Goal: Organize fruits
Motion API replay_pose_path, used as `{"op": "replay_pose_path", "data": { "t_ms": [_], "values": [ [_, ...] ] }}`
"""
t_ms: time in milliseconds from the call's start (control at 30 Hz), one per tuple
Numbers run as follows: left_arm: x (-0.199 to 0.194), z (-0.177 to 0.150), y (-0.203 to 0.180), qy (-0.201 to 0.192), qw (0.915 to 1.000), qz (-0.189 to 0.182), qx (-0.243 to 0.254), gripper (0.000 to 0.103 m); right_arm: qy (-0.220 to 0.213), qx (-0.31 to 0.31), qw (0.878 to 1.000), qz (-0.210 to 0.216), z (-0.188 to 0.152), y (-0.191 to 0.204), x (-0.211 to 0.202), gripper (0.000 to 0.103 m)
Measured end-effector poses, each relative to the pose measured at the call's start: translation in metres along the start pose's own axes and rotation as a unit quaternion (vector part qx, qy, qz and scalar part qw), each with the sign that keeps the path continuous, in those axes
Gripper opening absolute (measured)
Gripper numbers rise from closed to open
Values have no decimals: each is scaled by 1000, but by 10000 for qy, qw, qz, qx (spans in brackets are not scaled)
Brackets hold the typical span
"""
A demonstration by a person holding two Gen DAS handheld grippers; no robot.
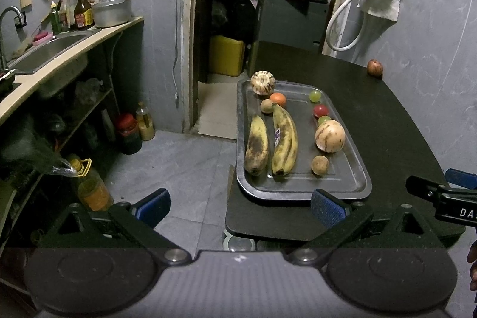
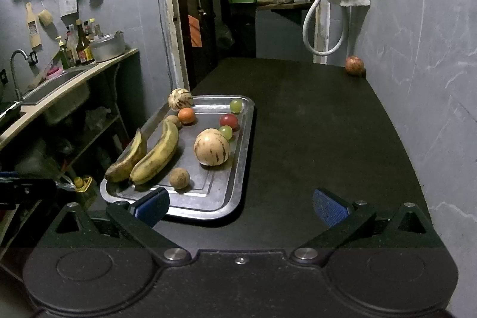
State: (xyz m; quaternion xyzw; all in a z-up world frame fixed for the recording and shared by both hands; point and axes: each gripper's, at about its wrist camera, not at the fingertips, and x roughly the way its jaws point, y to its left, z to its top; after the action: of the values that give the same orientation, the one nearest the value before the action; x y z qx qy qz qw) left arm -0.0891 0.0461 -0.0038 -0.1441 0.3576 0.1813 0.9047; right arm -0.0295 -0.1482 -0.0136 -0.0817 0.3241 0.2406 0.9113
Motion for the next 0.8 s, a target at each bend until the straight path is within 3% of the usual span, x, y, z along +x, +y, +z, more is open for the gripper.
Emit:
{"op": "replay_pose_path", "data": {
  "t_ms": [333,600,800],
  "values": [
    [9,6,1,189,9996,-49,227,102,85,63,9999,-88,3,5,6,102],
    [15,15,-2,221,9972,165,689,102,141,70,9997,-203,8,16,13,102],
    [20,24,9,169,9969,-44,762,102,165,87,9994,-293,14,26,19,102]
  ]
}}
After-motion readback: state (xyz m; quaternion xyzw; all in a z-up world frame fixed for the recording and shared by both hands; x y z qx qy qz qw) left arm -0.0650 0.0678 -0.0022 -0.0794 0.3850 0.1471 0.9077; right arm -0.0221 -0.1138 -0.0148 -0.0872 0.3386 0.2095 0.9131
